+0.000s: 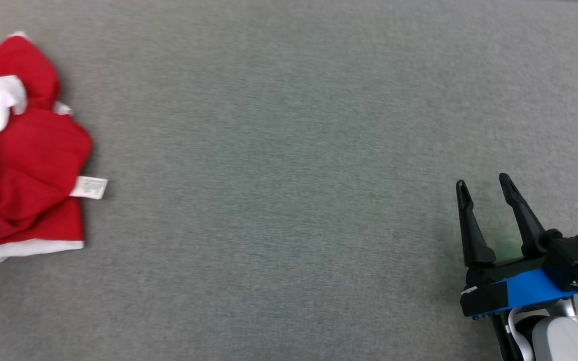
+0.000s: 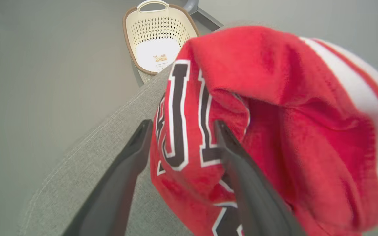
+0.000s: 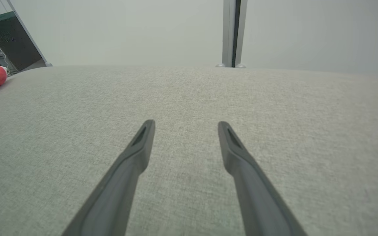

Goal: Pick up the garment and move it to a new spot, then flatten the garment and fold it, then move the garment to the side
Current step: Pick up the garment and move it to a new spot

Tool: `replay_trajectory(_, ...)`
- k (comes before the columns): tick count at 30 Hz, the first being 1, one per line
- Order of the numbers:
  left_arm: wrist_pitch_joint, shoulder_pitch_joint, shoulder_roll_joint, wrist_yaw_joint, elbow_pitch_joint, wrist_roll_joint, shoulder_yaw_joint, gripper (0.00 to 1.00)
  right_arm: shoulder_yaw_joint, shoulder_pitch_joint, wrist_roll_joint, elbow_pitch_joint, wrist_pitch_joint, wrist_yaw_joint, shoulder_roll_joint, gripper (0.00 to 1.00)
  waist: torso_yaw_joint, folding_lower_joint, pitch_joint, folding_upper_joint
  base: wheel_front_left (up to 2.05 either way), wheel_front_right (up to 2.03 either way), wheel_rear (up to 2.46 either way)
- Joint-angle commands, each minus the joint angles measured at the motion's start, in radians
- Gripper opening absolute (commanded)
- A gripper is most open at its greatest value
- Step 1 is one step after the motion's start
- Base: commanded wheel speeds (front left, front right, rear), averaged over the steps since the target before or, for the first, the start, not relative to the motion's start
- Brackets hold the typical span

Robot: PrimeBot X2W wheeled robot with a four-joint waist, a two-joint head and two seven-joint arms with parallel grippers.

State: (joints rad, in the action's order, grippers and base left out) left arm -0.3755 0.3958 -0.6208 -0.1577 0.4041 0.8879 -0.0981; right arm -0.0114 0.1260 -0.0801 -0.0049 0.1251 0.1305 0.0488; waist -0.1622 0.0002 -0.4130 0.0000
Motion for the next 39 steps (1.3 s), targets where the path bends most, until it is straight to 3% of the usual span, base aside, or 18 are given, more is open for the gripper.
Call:
replay_trajectory(1, 0.005, 0.005, -0.011, -0.005, 0.031, 0.003, -0.011, 1.00, -0.001, 0.016, -0.002, -0.010, -0.001, 0.000, 0.003, 1.00, 0.068, -0.0002, -0.062, 0.0000, 0.00, 0.00, 0.00)
replay_trajectory(8, -0.003, -0.015, -0.010, -0.013, 0.133, 0.029, -0.039, 1.00, 0.016, 0.012, -0.027, -0.015, 0.011, 0.000, 0.003, 1.00, 0.110, -0.0002, -0.073, 0.0000, 0.00, 0.00, 0.00)
replay_trajectory(9, 0.005, -0.012, -0.008, -0.009, 0.138, 0.031, -0.039, 0.68, 0.016, 0.008, -0.028, -0.012, 0.012, 0.000, 0.003, 1.00, 0.110, -0.0002, -0.067, 0.0000, 0.00, 0.00, 0.00)
replay_trajectory(10, 0.014, -0.008, -0.009, -0.005, 0.143, 0.032, -0.042, 0.18, 0.015, 0.005, -0.031, -0.008, 0.012, 0.000, 0.003, 1.00, 0.109, -0.0002, -0.061, 0.0000, 0.00, 0.00, 0.00)
replay_trajectory(11, 0.019, -0.003, -0.009, 0.000, 0.147, 0.034, -0.043, 0.00, 0.016, 0.004, -0.036, -0.003, 0.014, 0.000, 0.003, 1.00, 0.108, -0.0002, -0.052, 0.0000, 0.00, 0.00, 0.00)
replay_trajectory(20, 0.084, 0.051, -0.065, 0.061, 0.125, 0.004, -0.038, 0.00, 0.045, 0.004, -0.072, 0.050, 0.043, 0.000, 0.003, 1.00, 0.086, -0.0002, 0.068, 0.0000, 0.00, 0.00, 0.00)
replay_trajectory(31, 0.024, 0.230, -0.166, 0.107, -0.116, -0.087, 0.067, 0.00, 0.051, -0.018, -0.137, 0.145, 0.091, 0.000, 0.003, 1.00, 0.087, -0.0002, 0.238, 0.0000, 0.00, 0.00, 0.00)
replay_trajectory(35, -0.022, 0.318, -0.159, 0.110, -0.215, -0.106, 0.121, 0.00, 0.055, -0.036, -0.160, 0.176, 0.106, 0.000, 0.003, 1.00, 0.119, -0.0002, 0.288, 0.0000, 0.00, 0.00, 0.00)
replay_trajectory(39, -0.075, 0.396, -0.116, 0.109, -0.311, -0.108, 0.188, 0.00, 0.053, -0.050, -0.172, 0.197, 0.115, 0.000, 0.003, 1.00, 0.165, -0.0002, 0.324, 0.0000, 0.00, 0.00, 0.00)
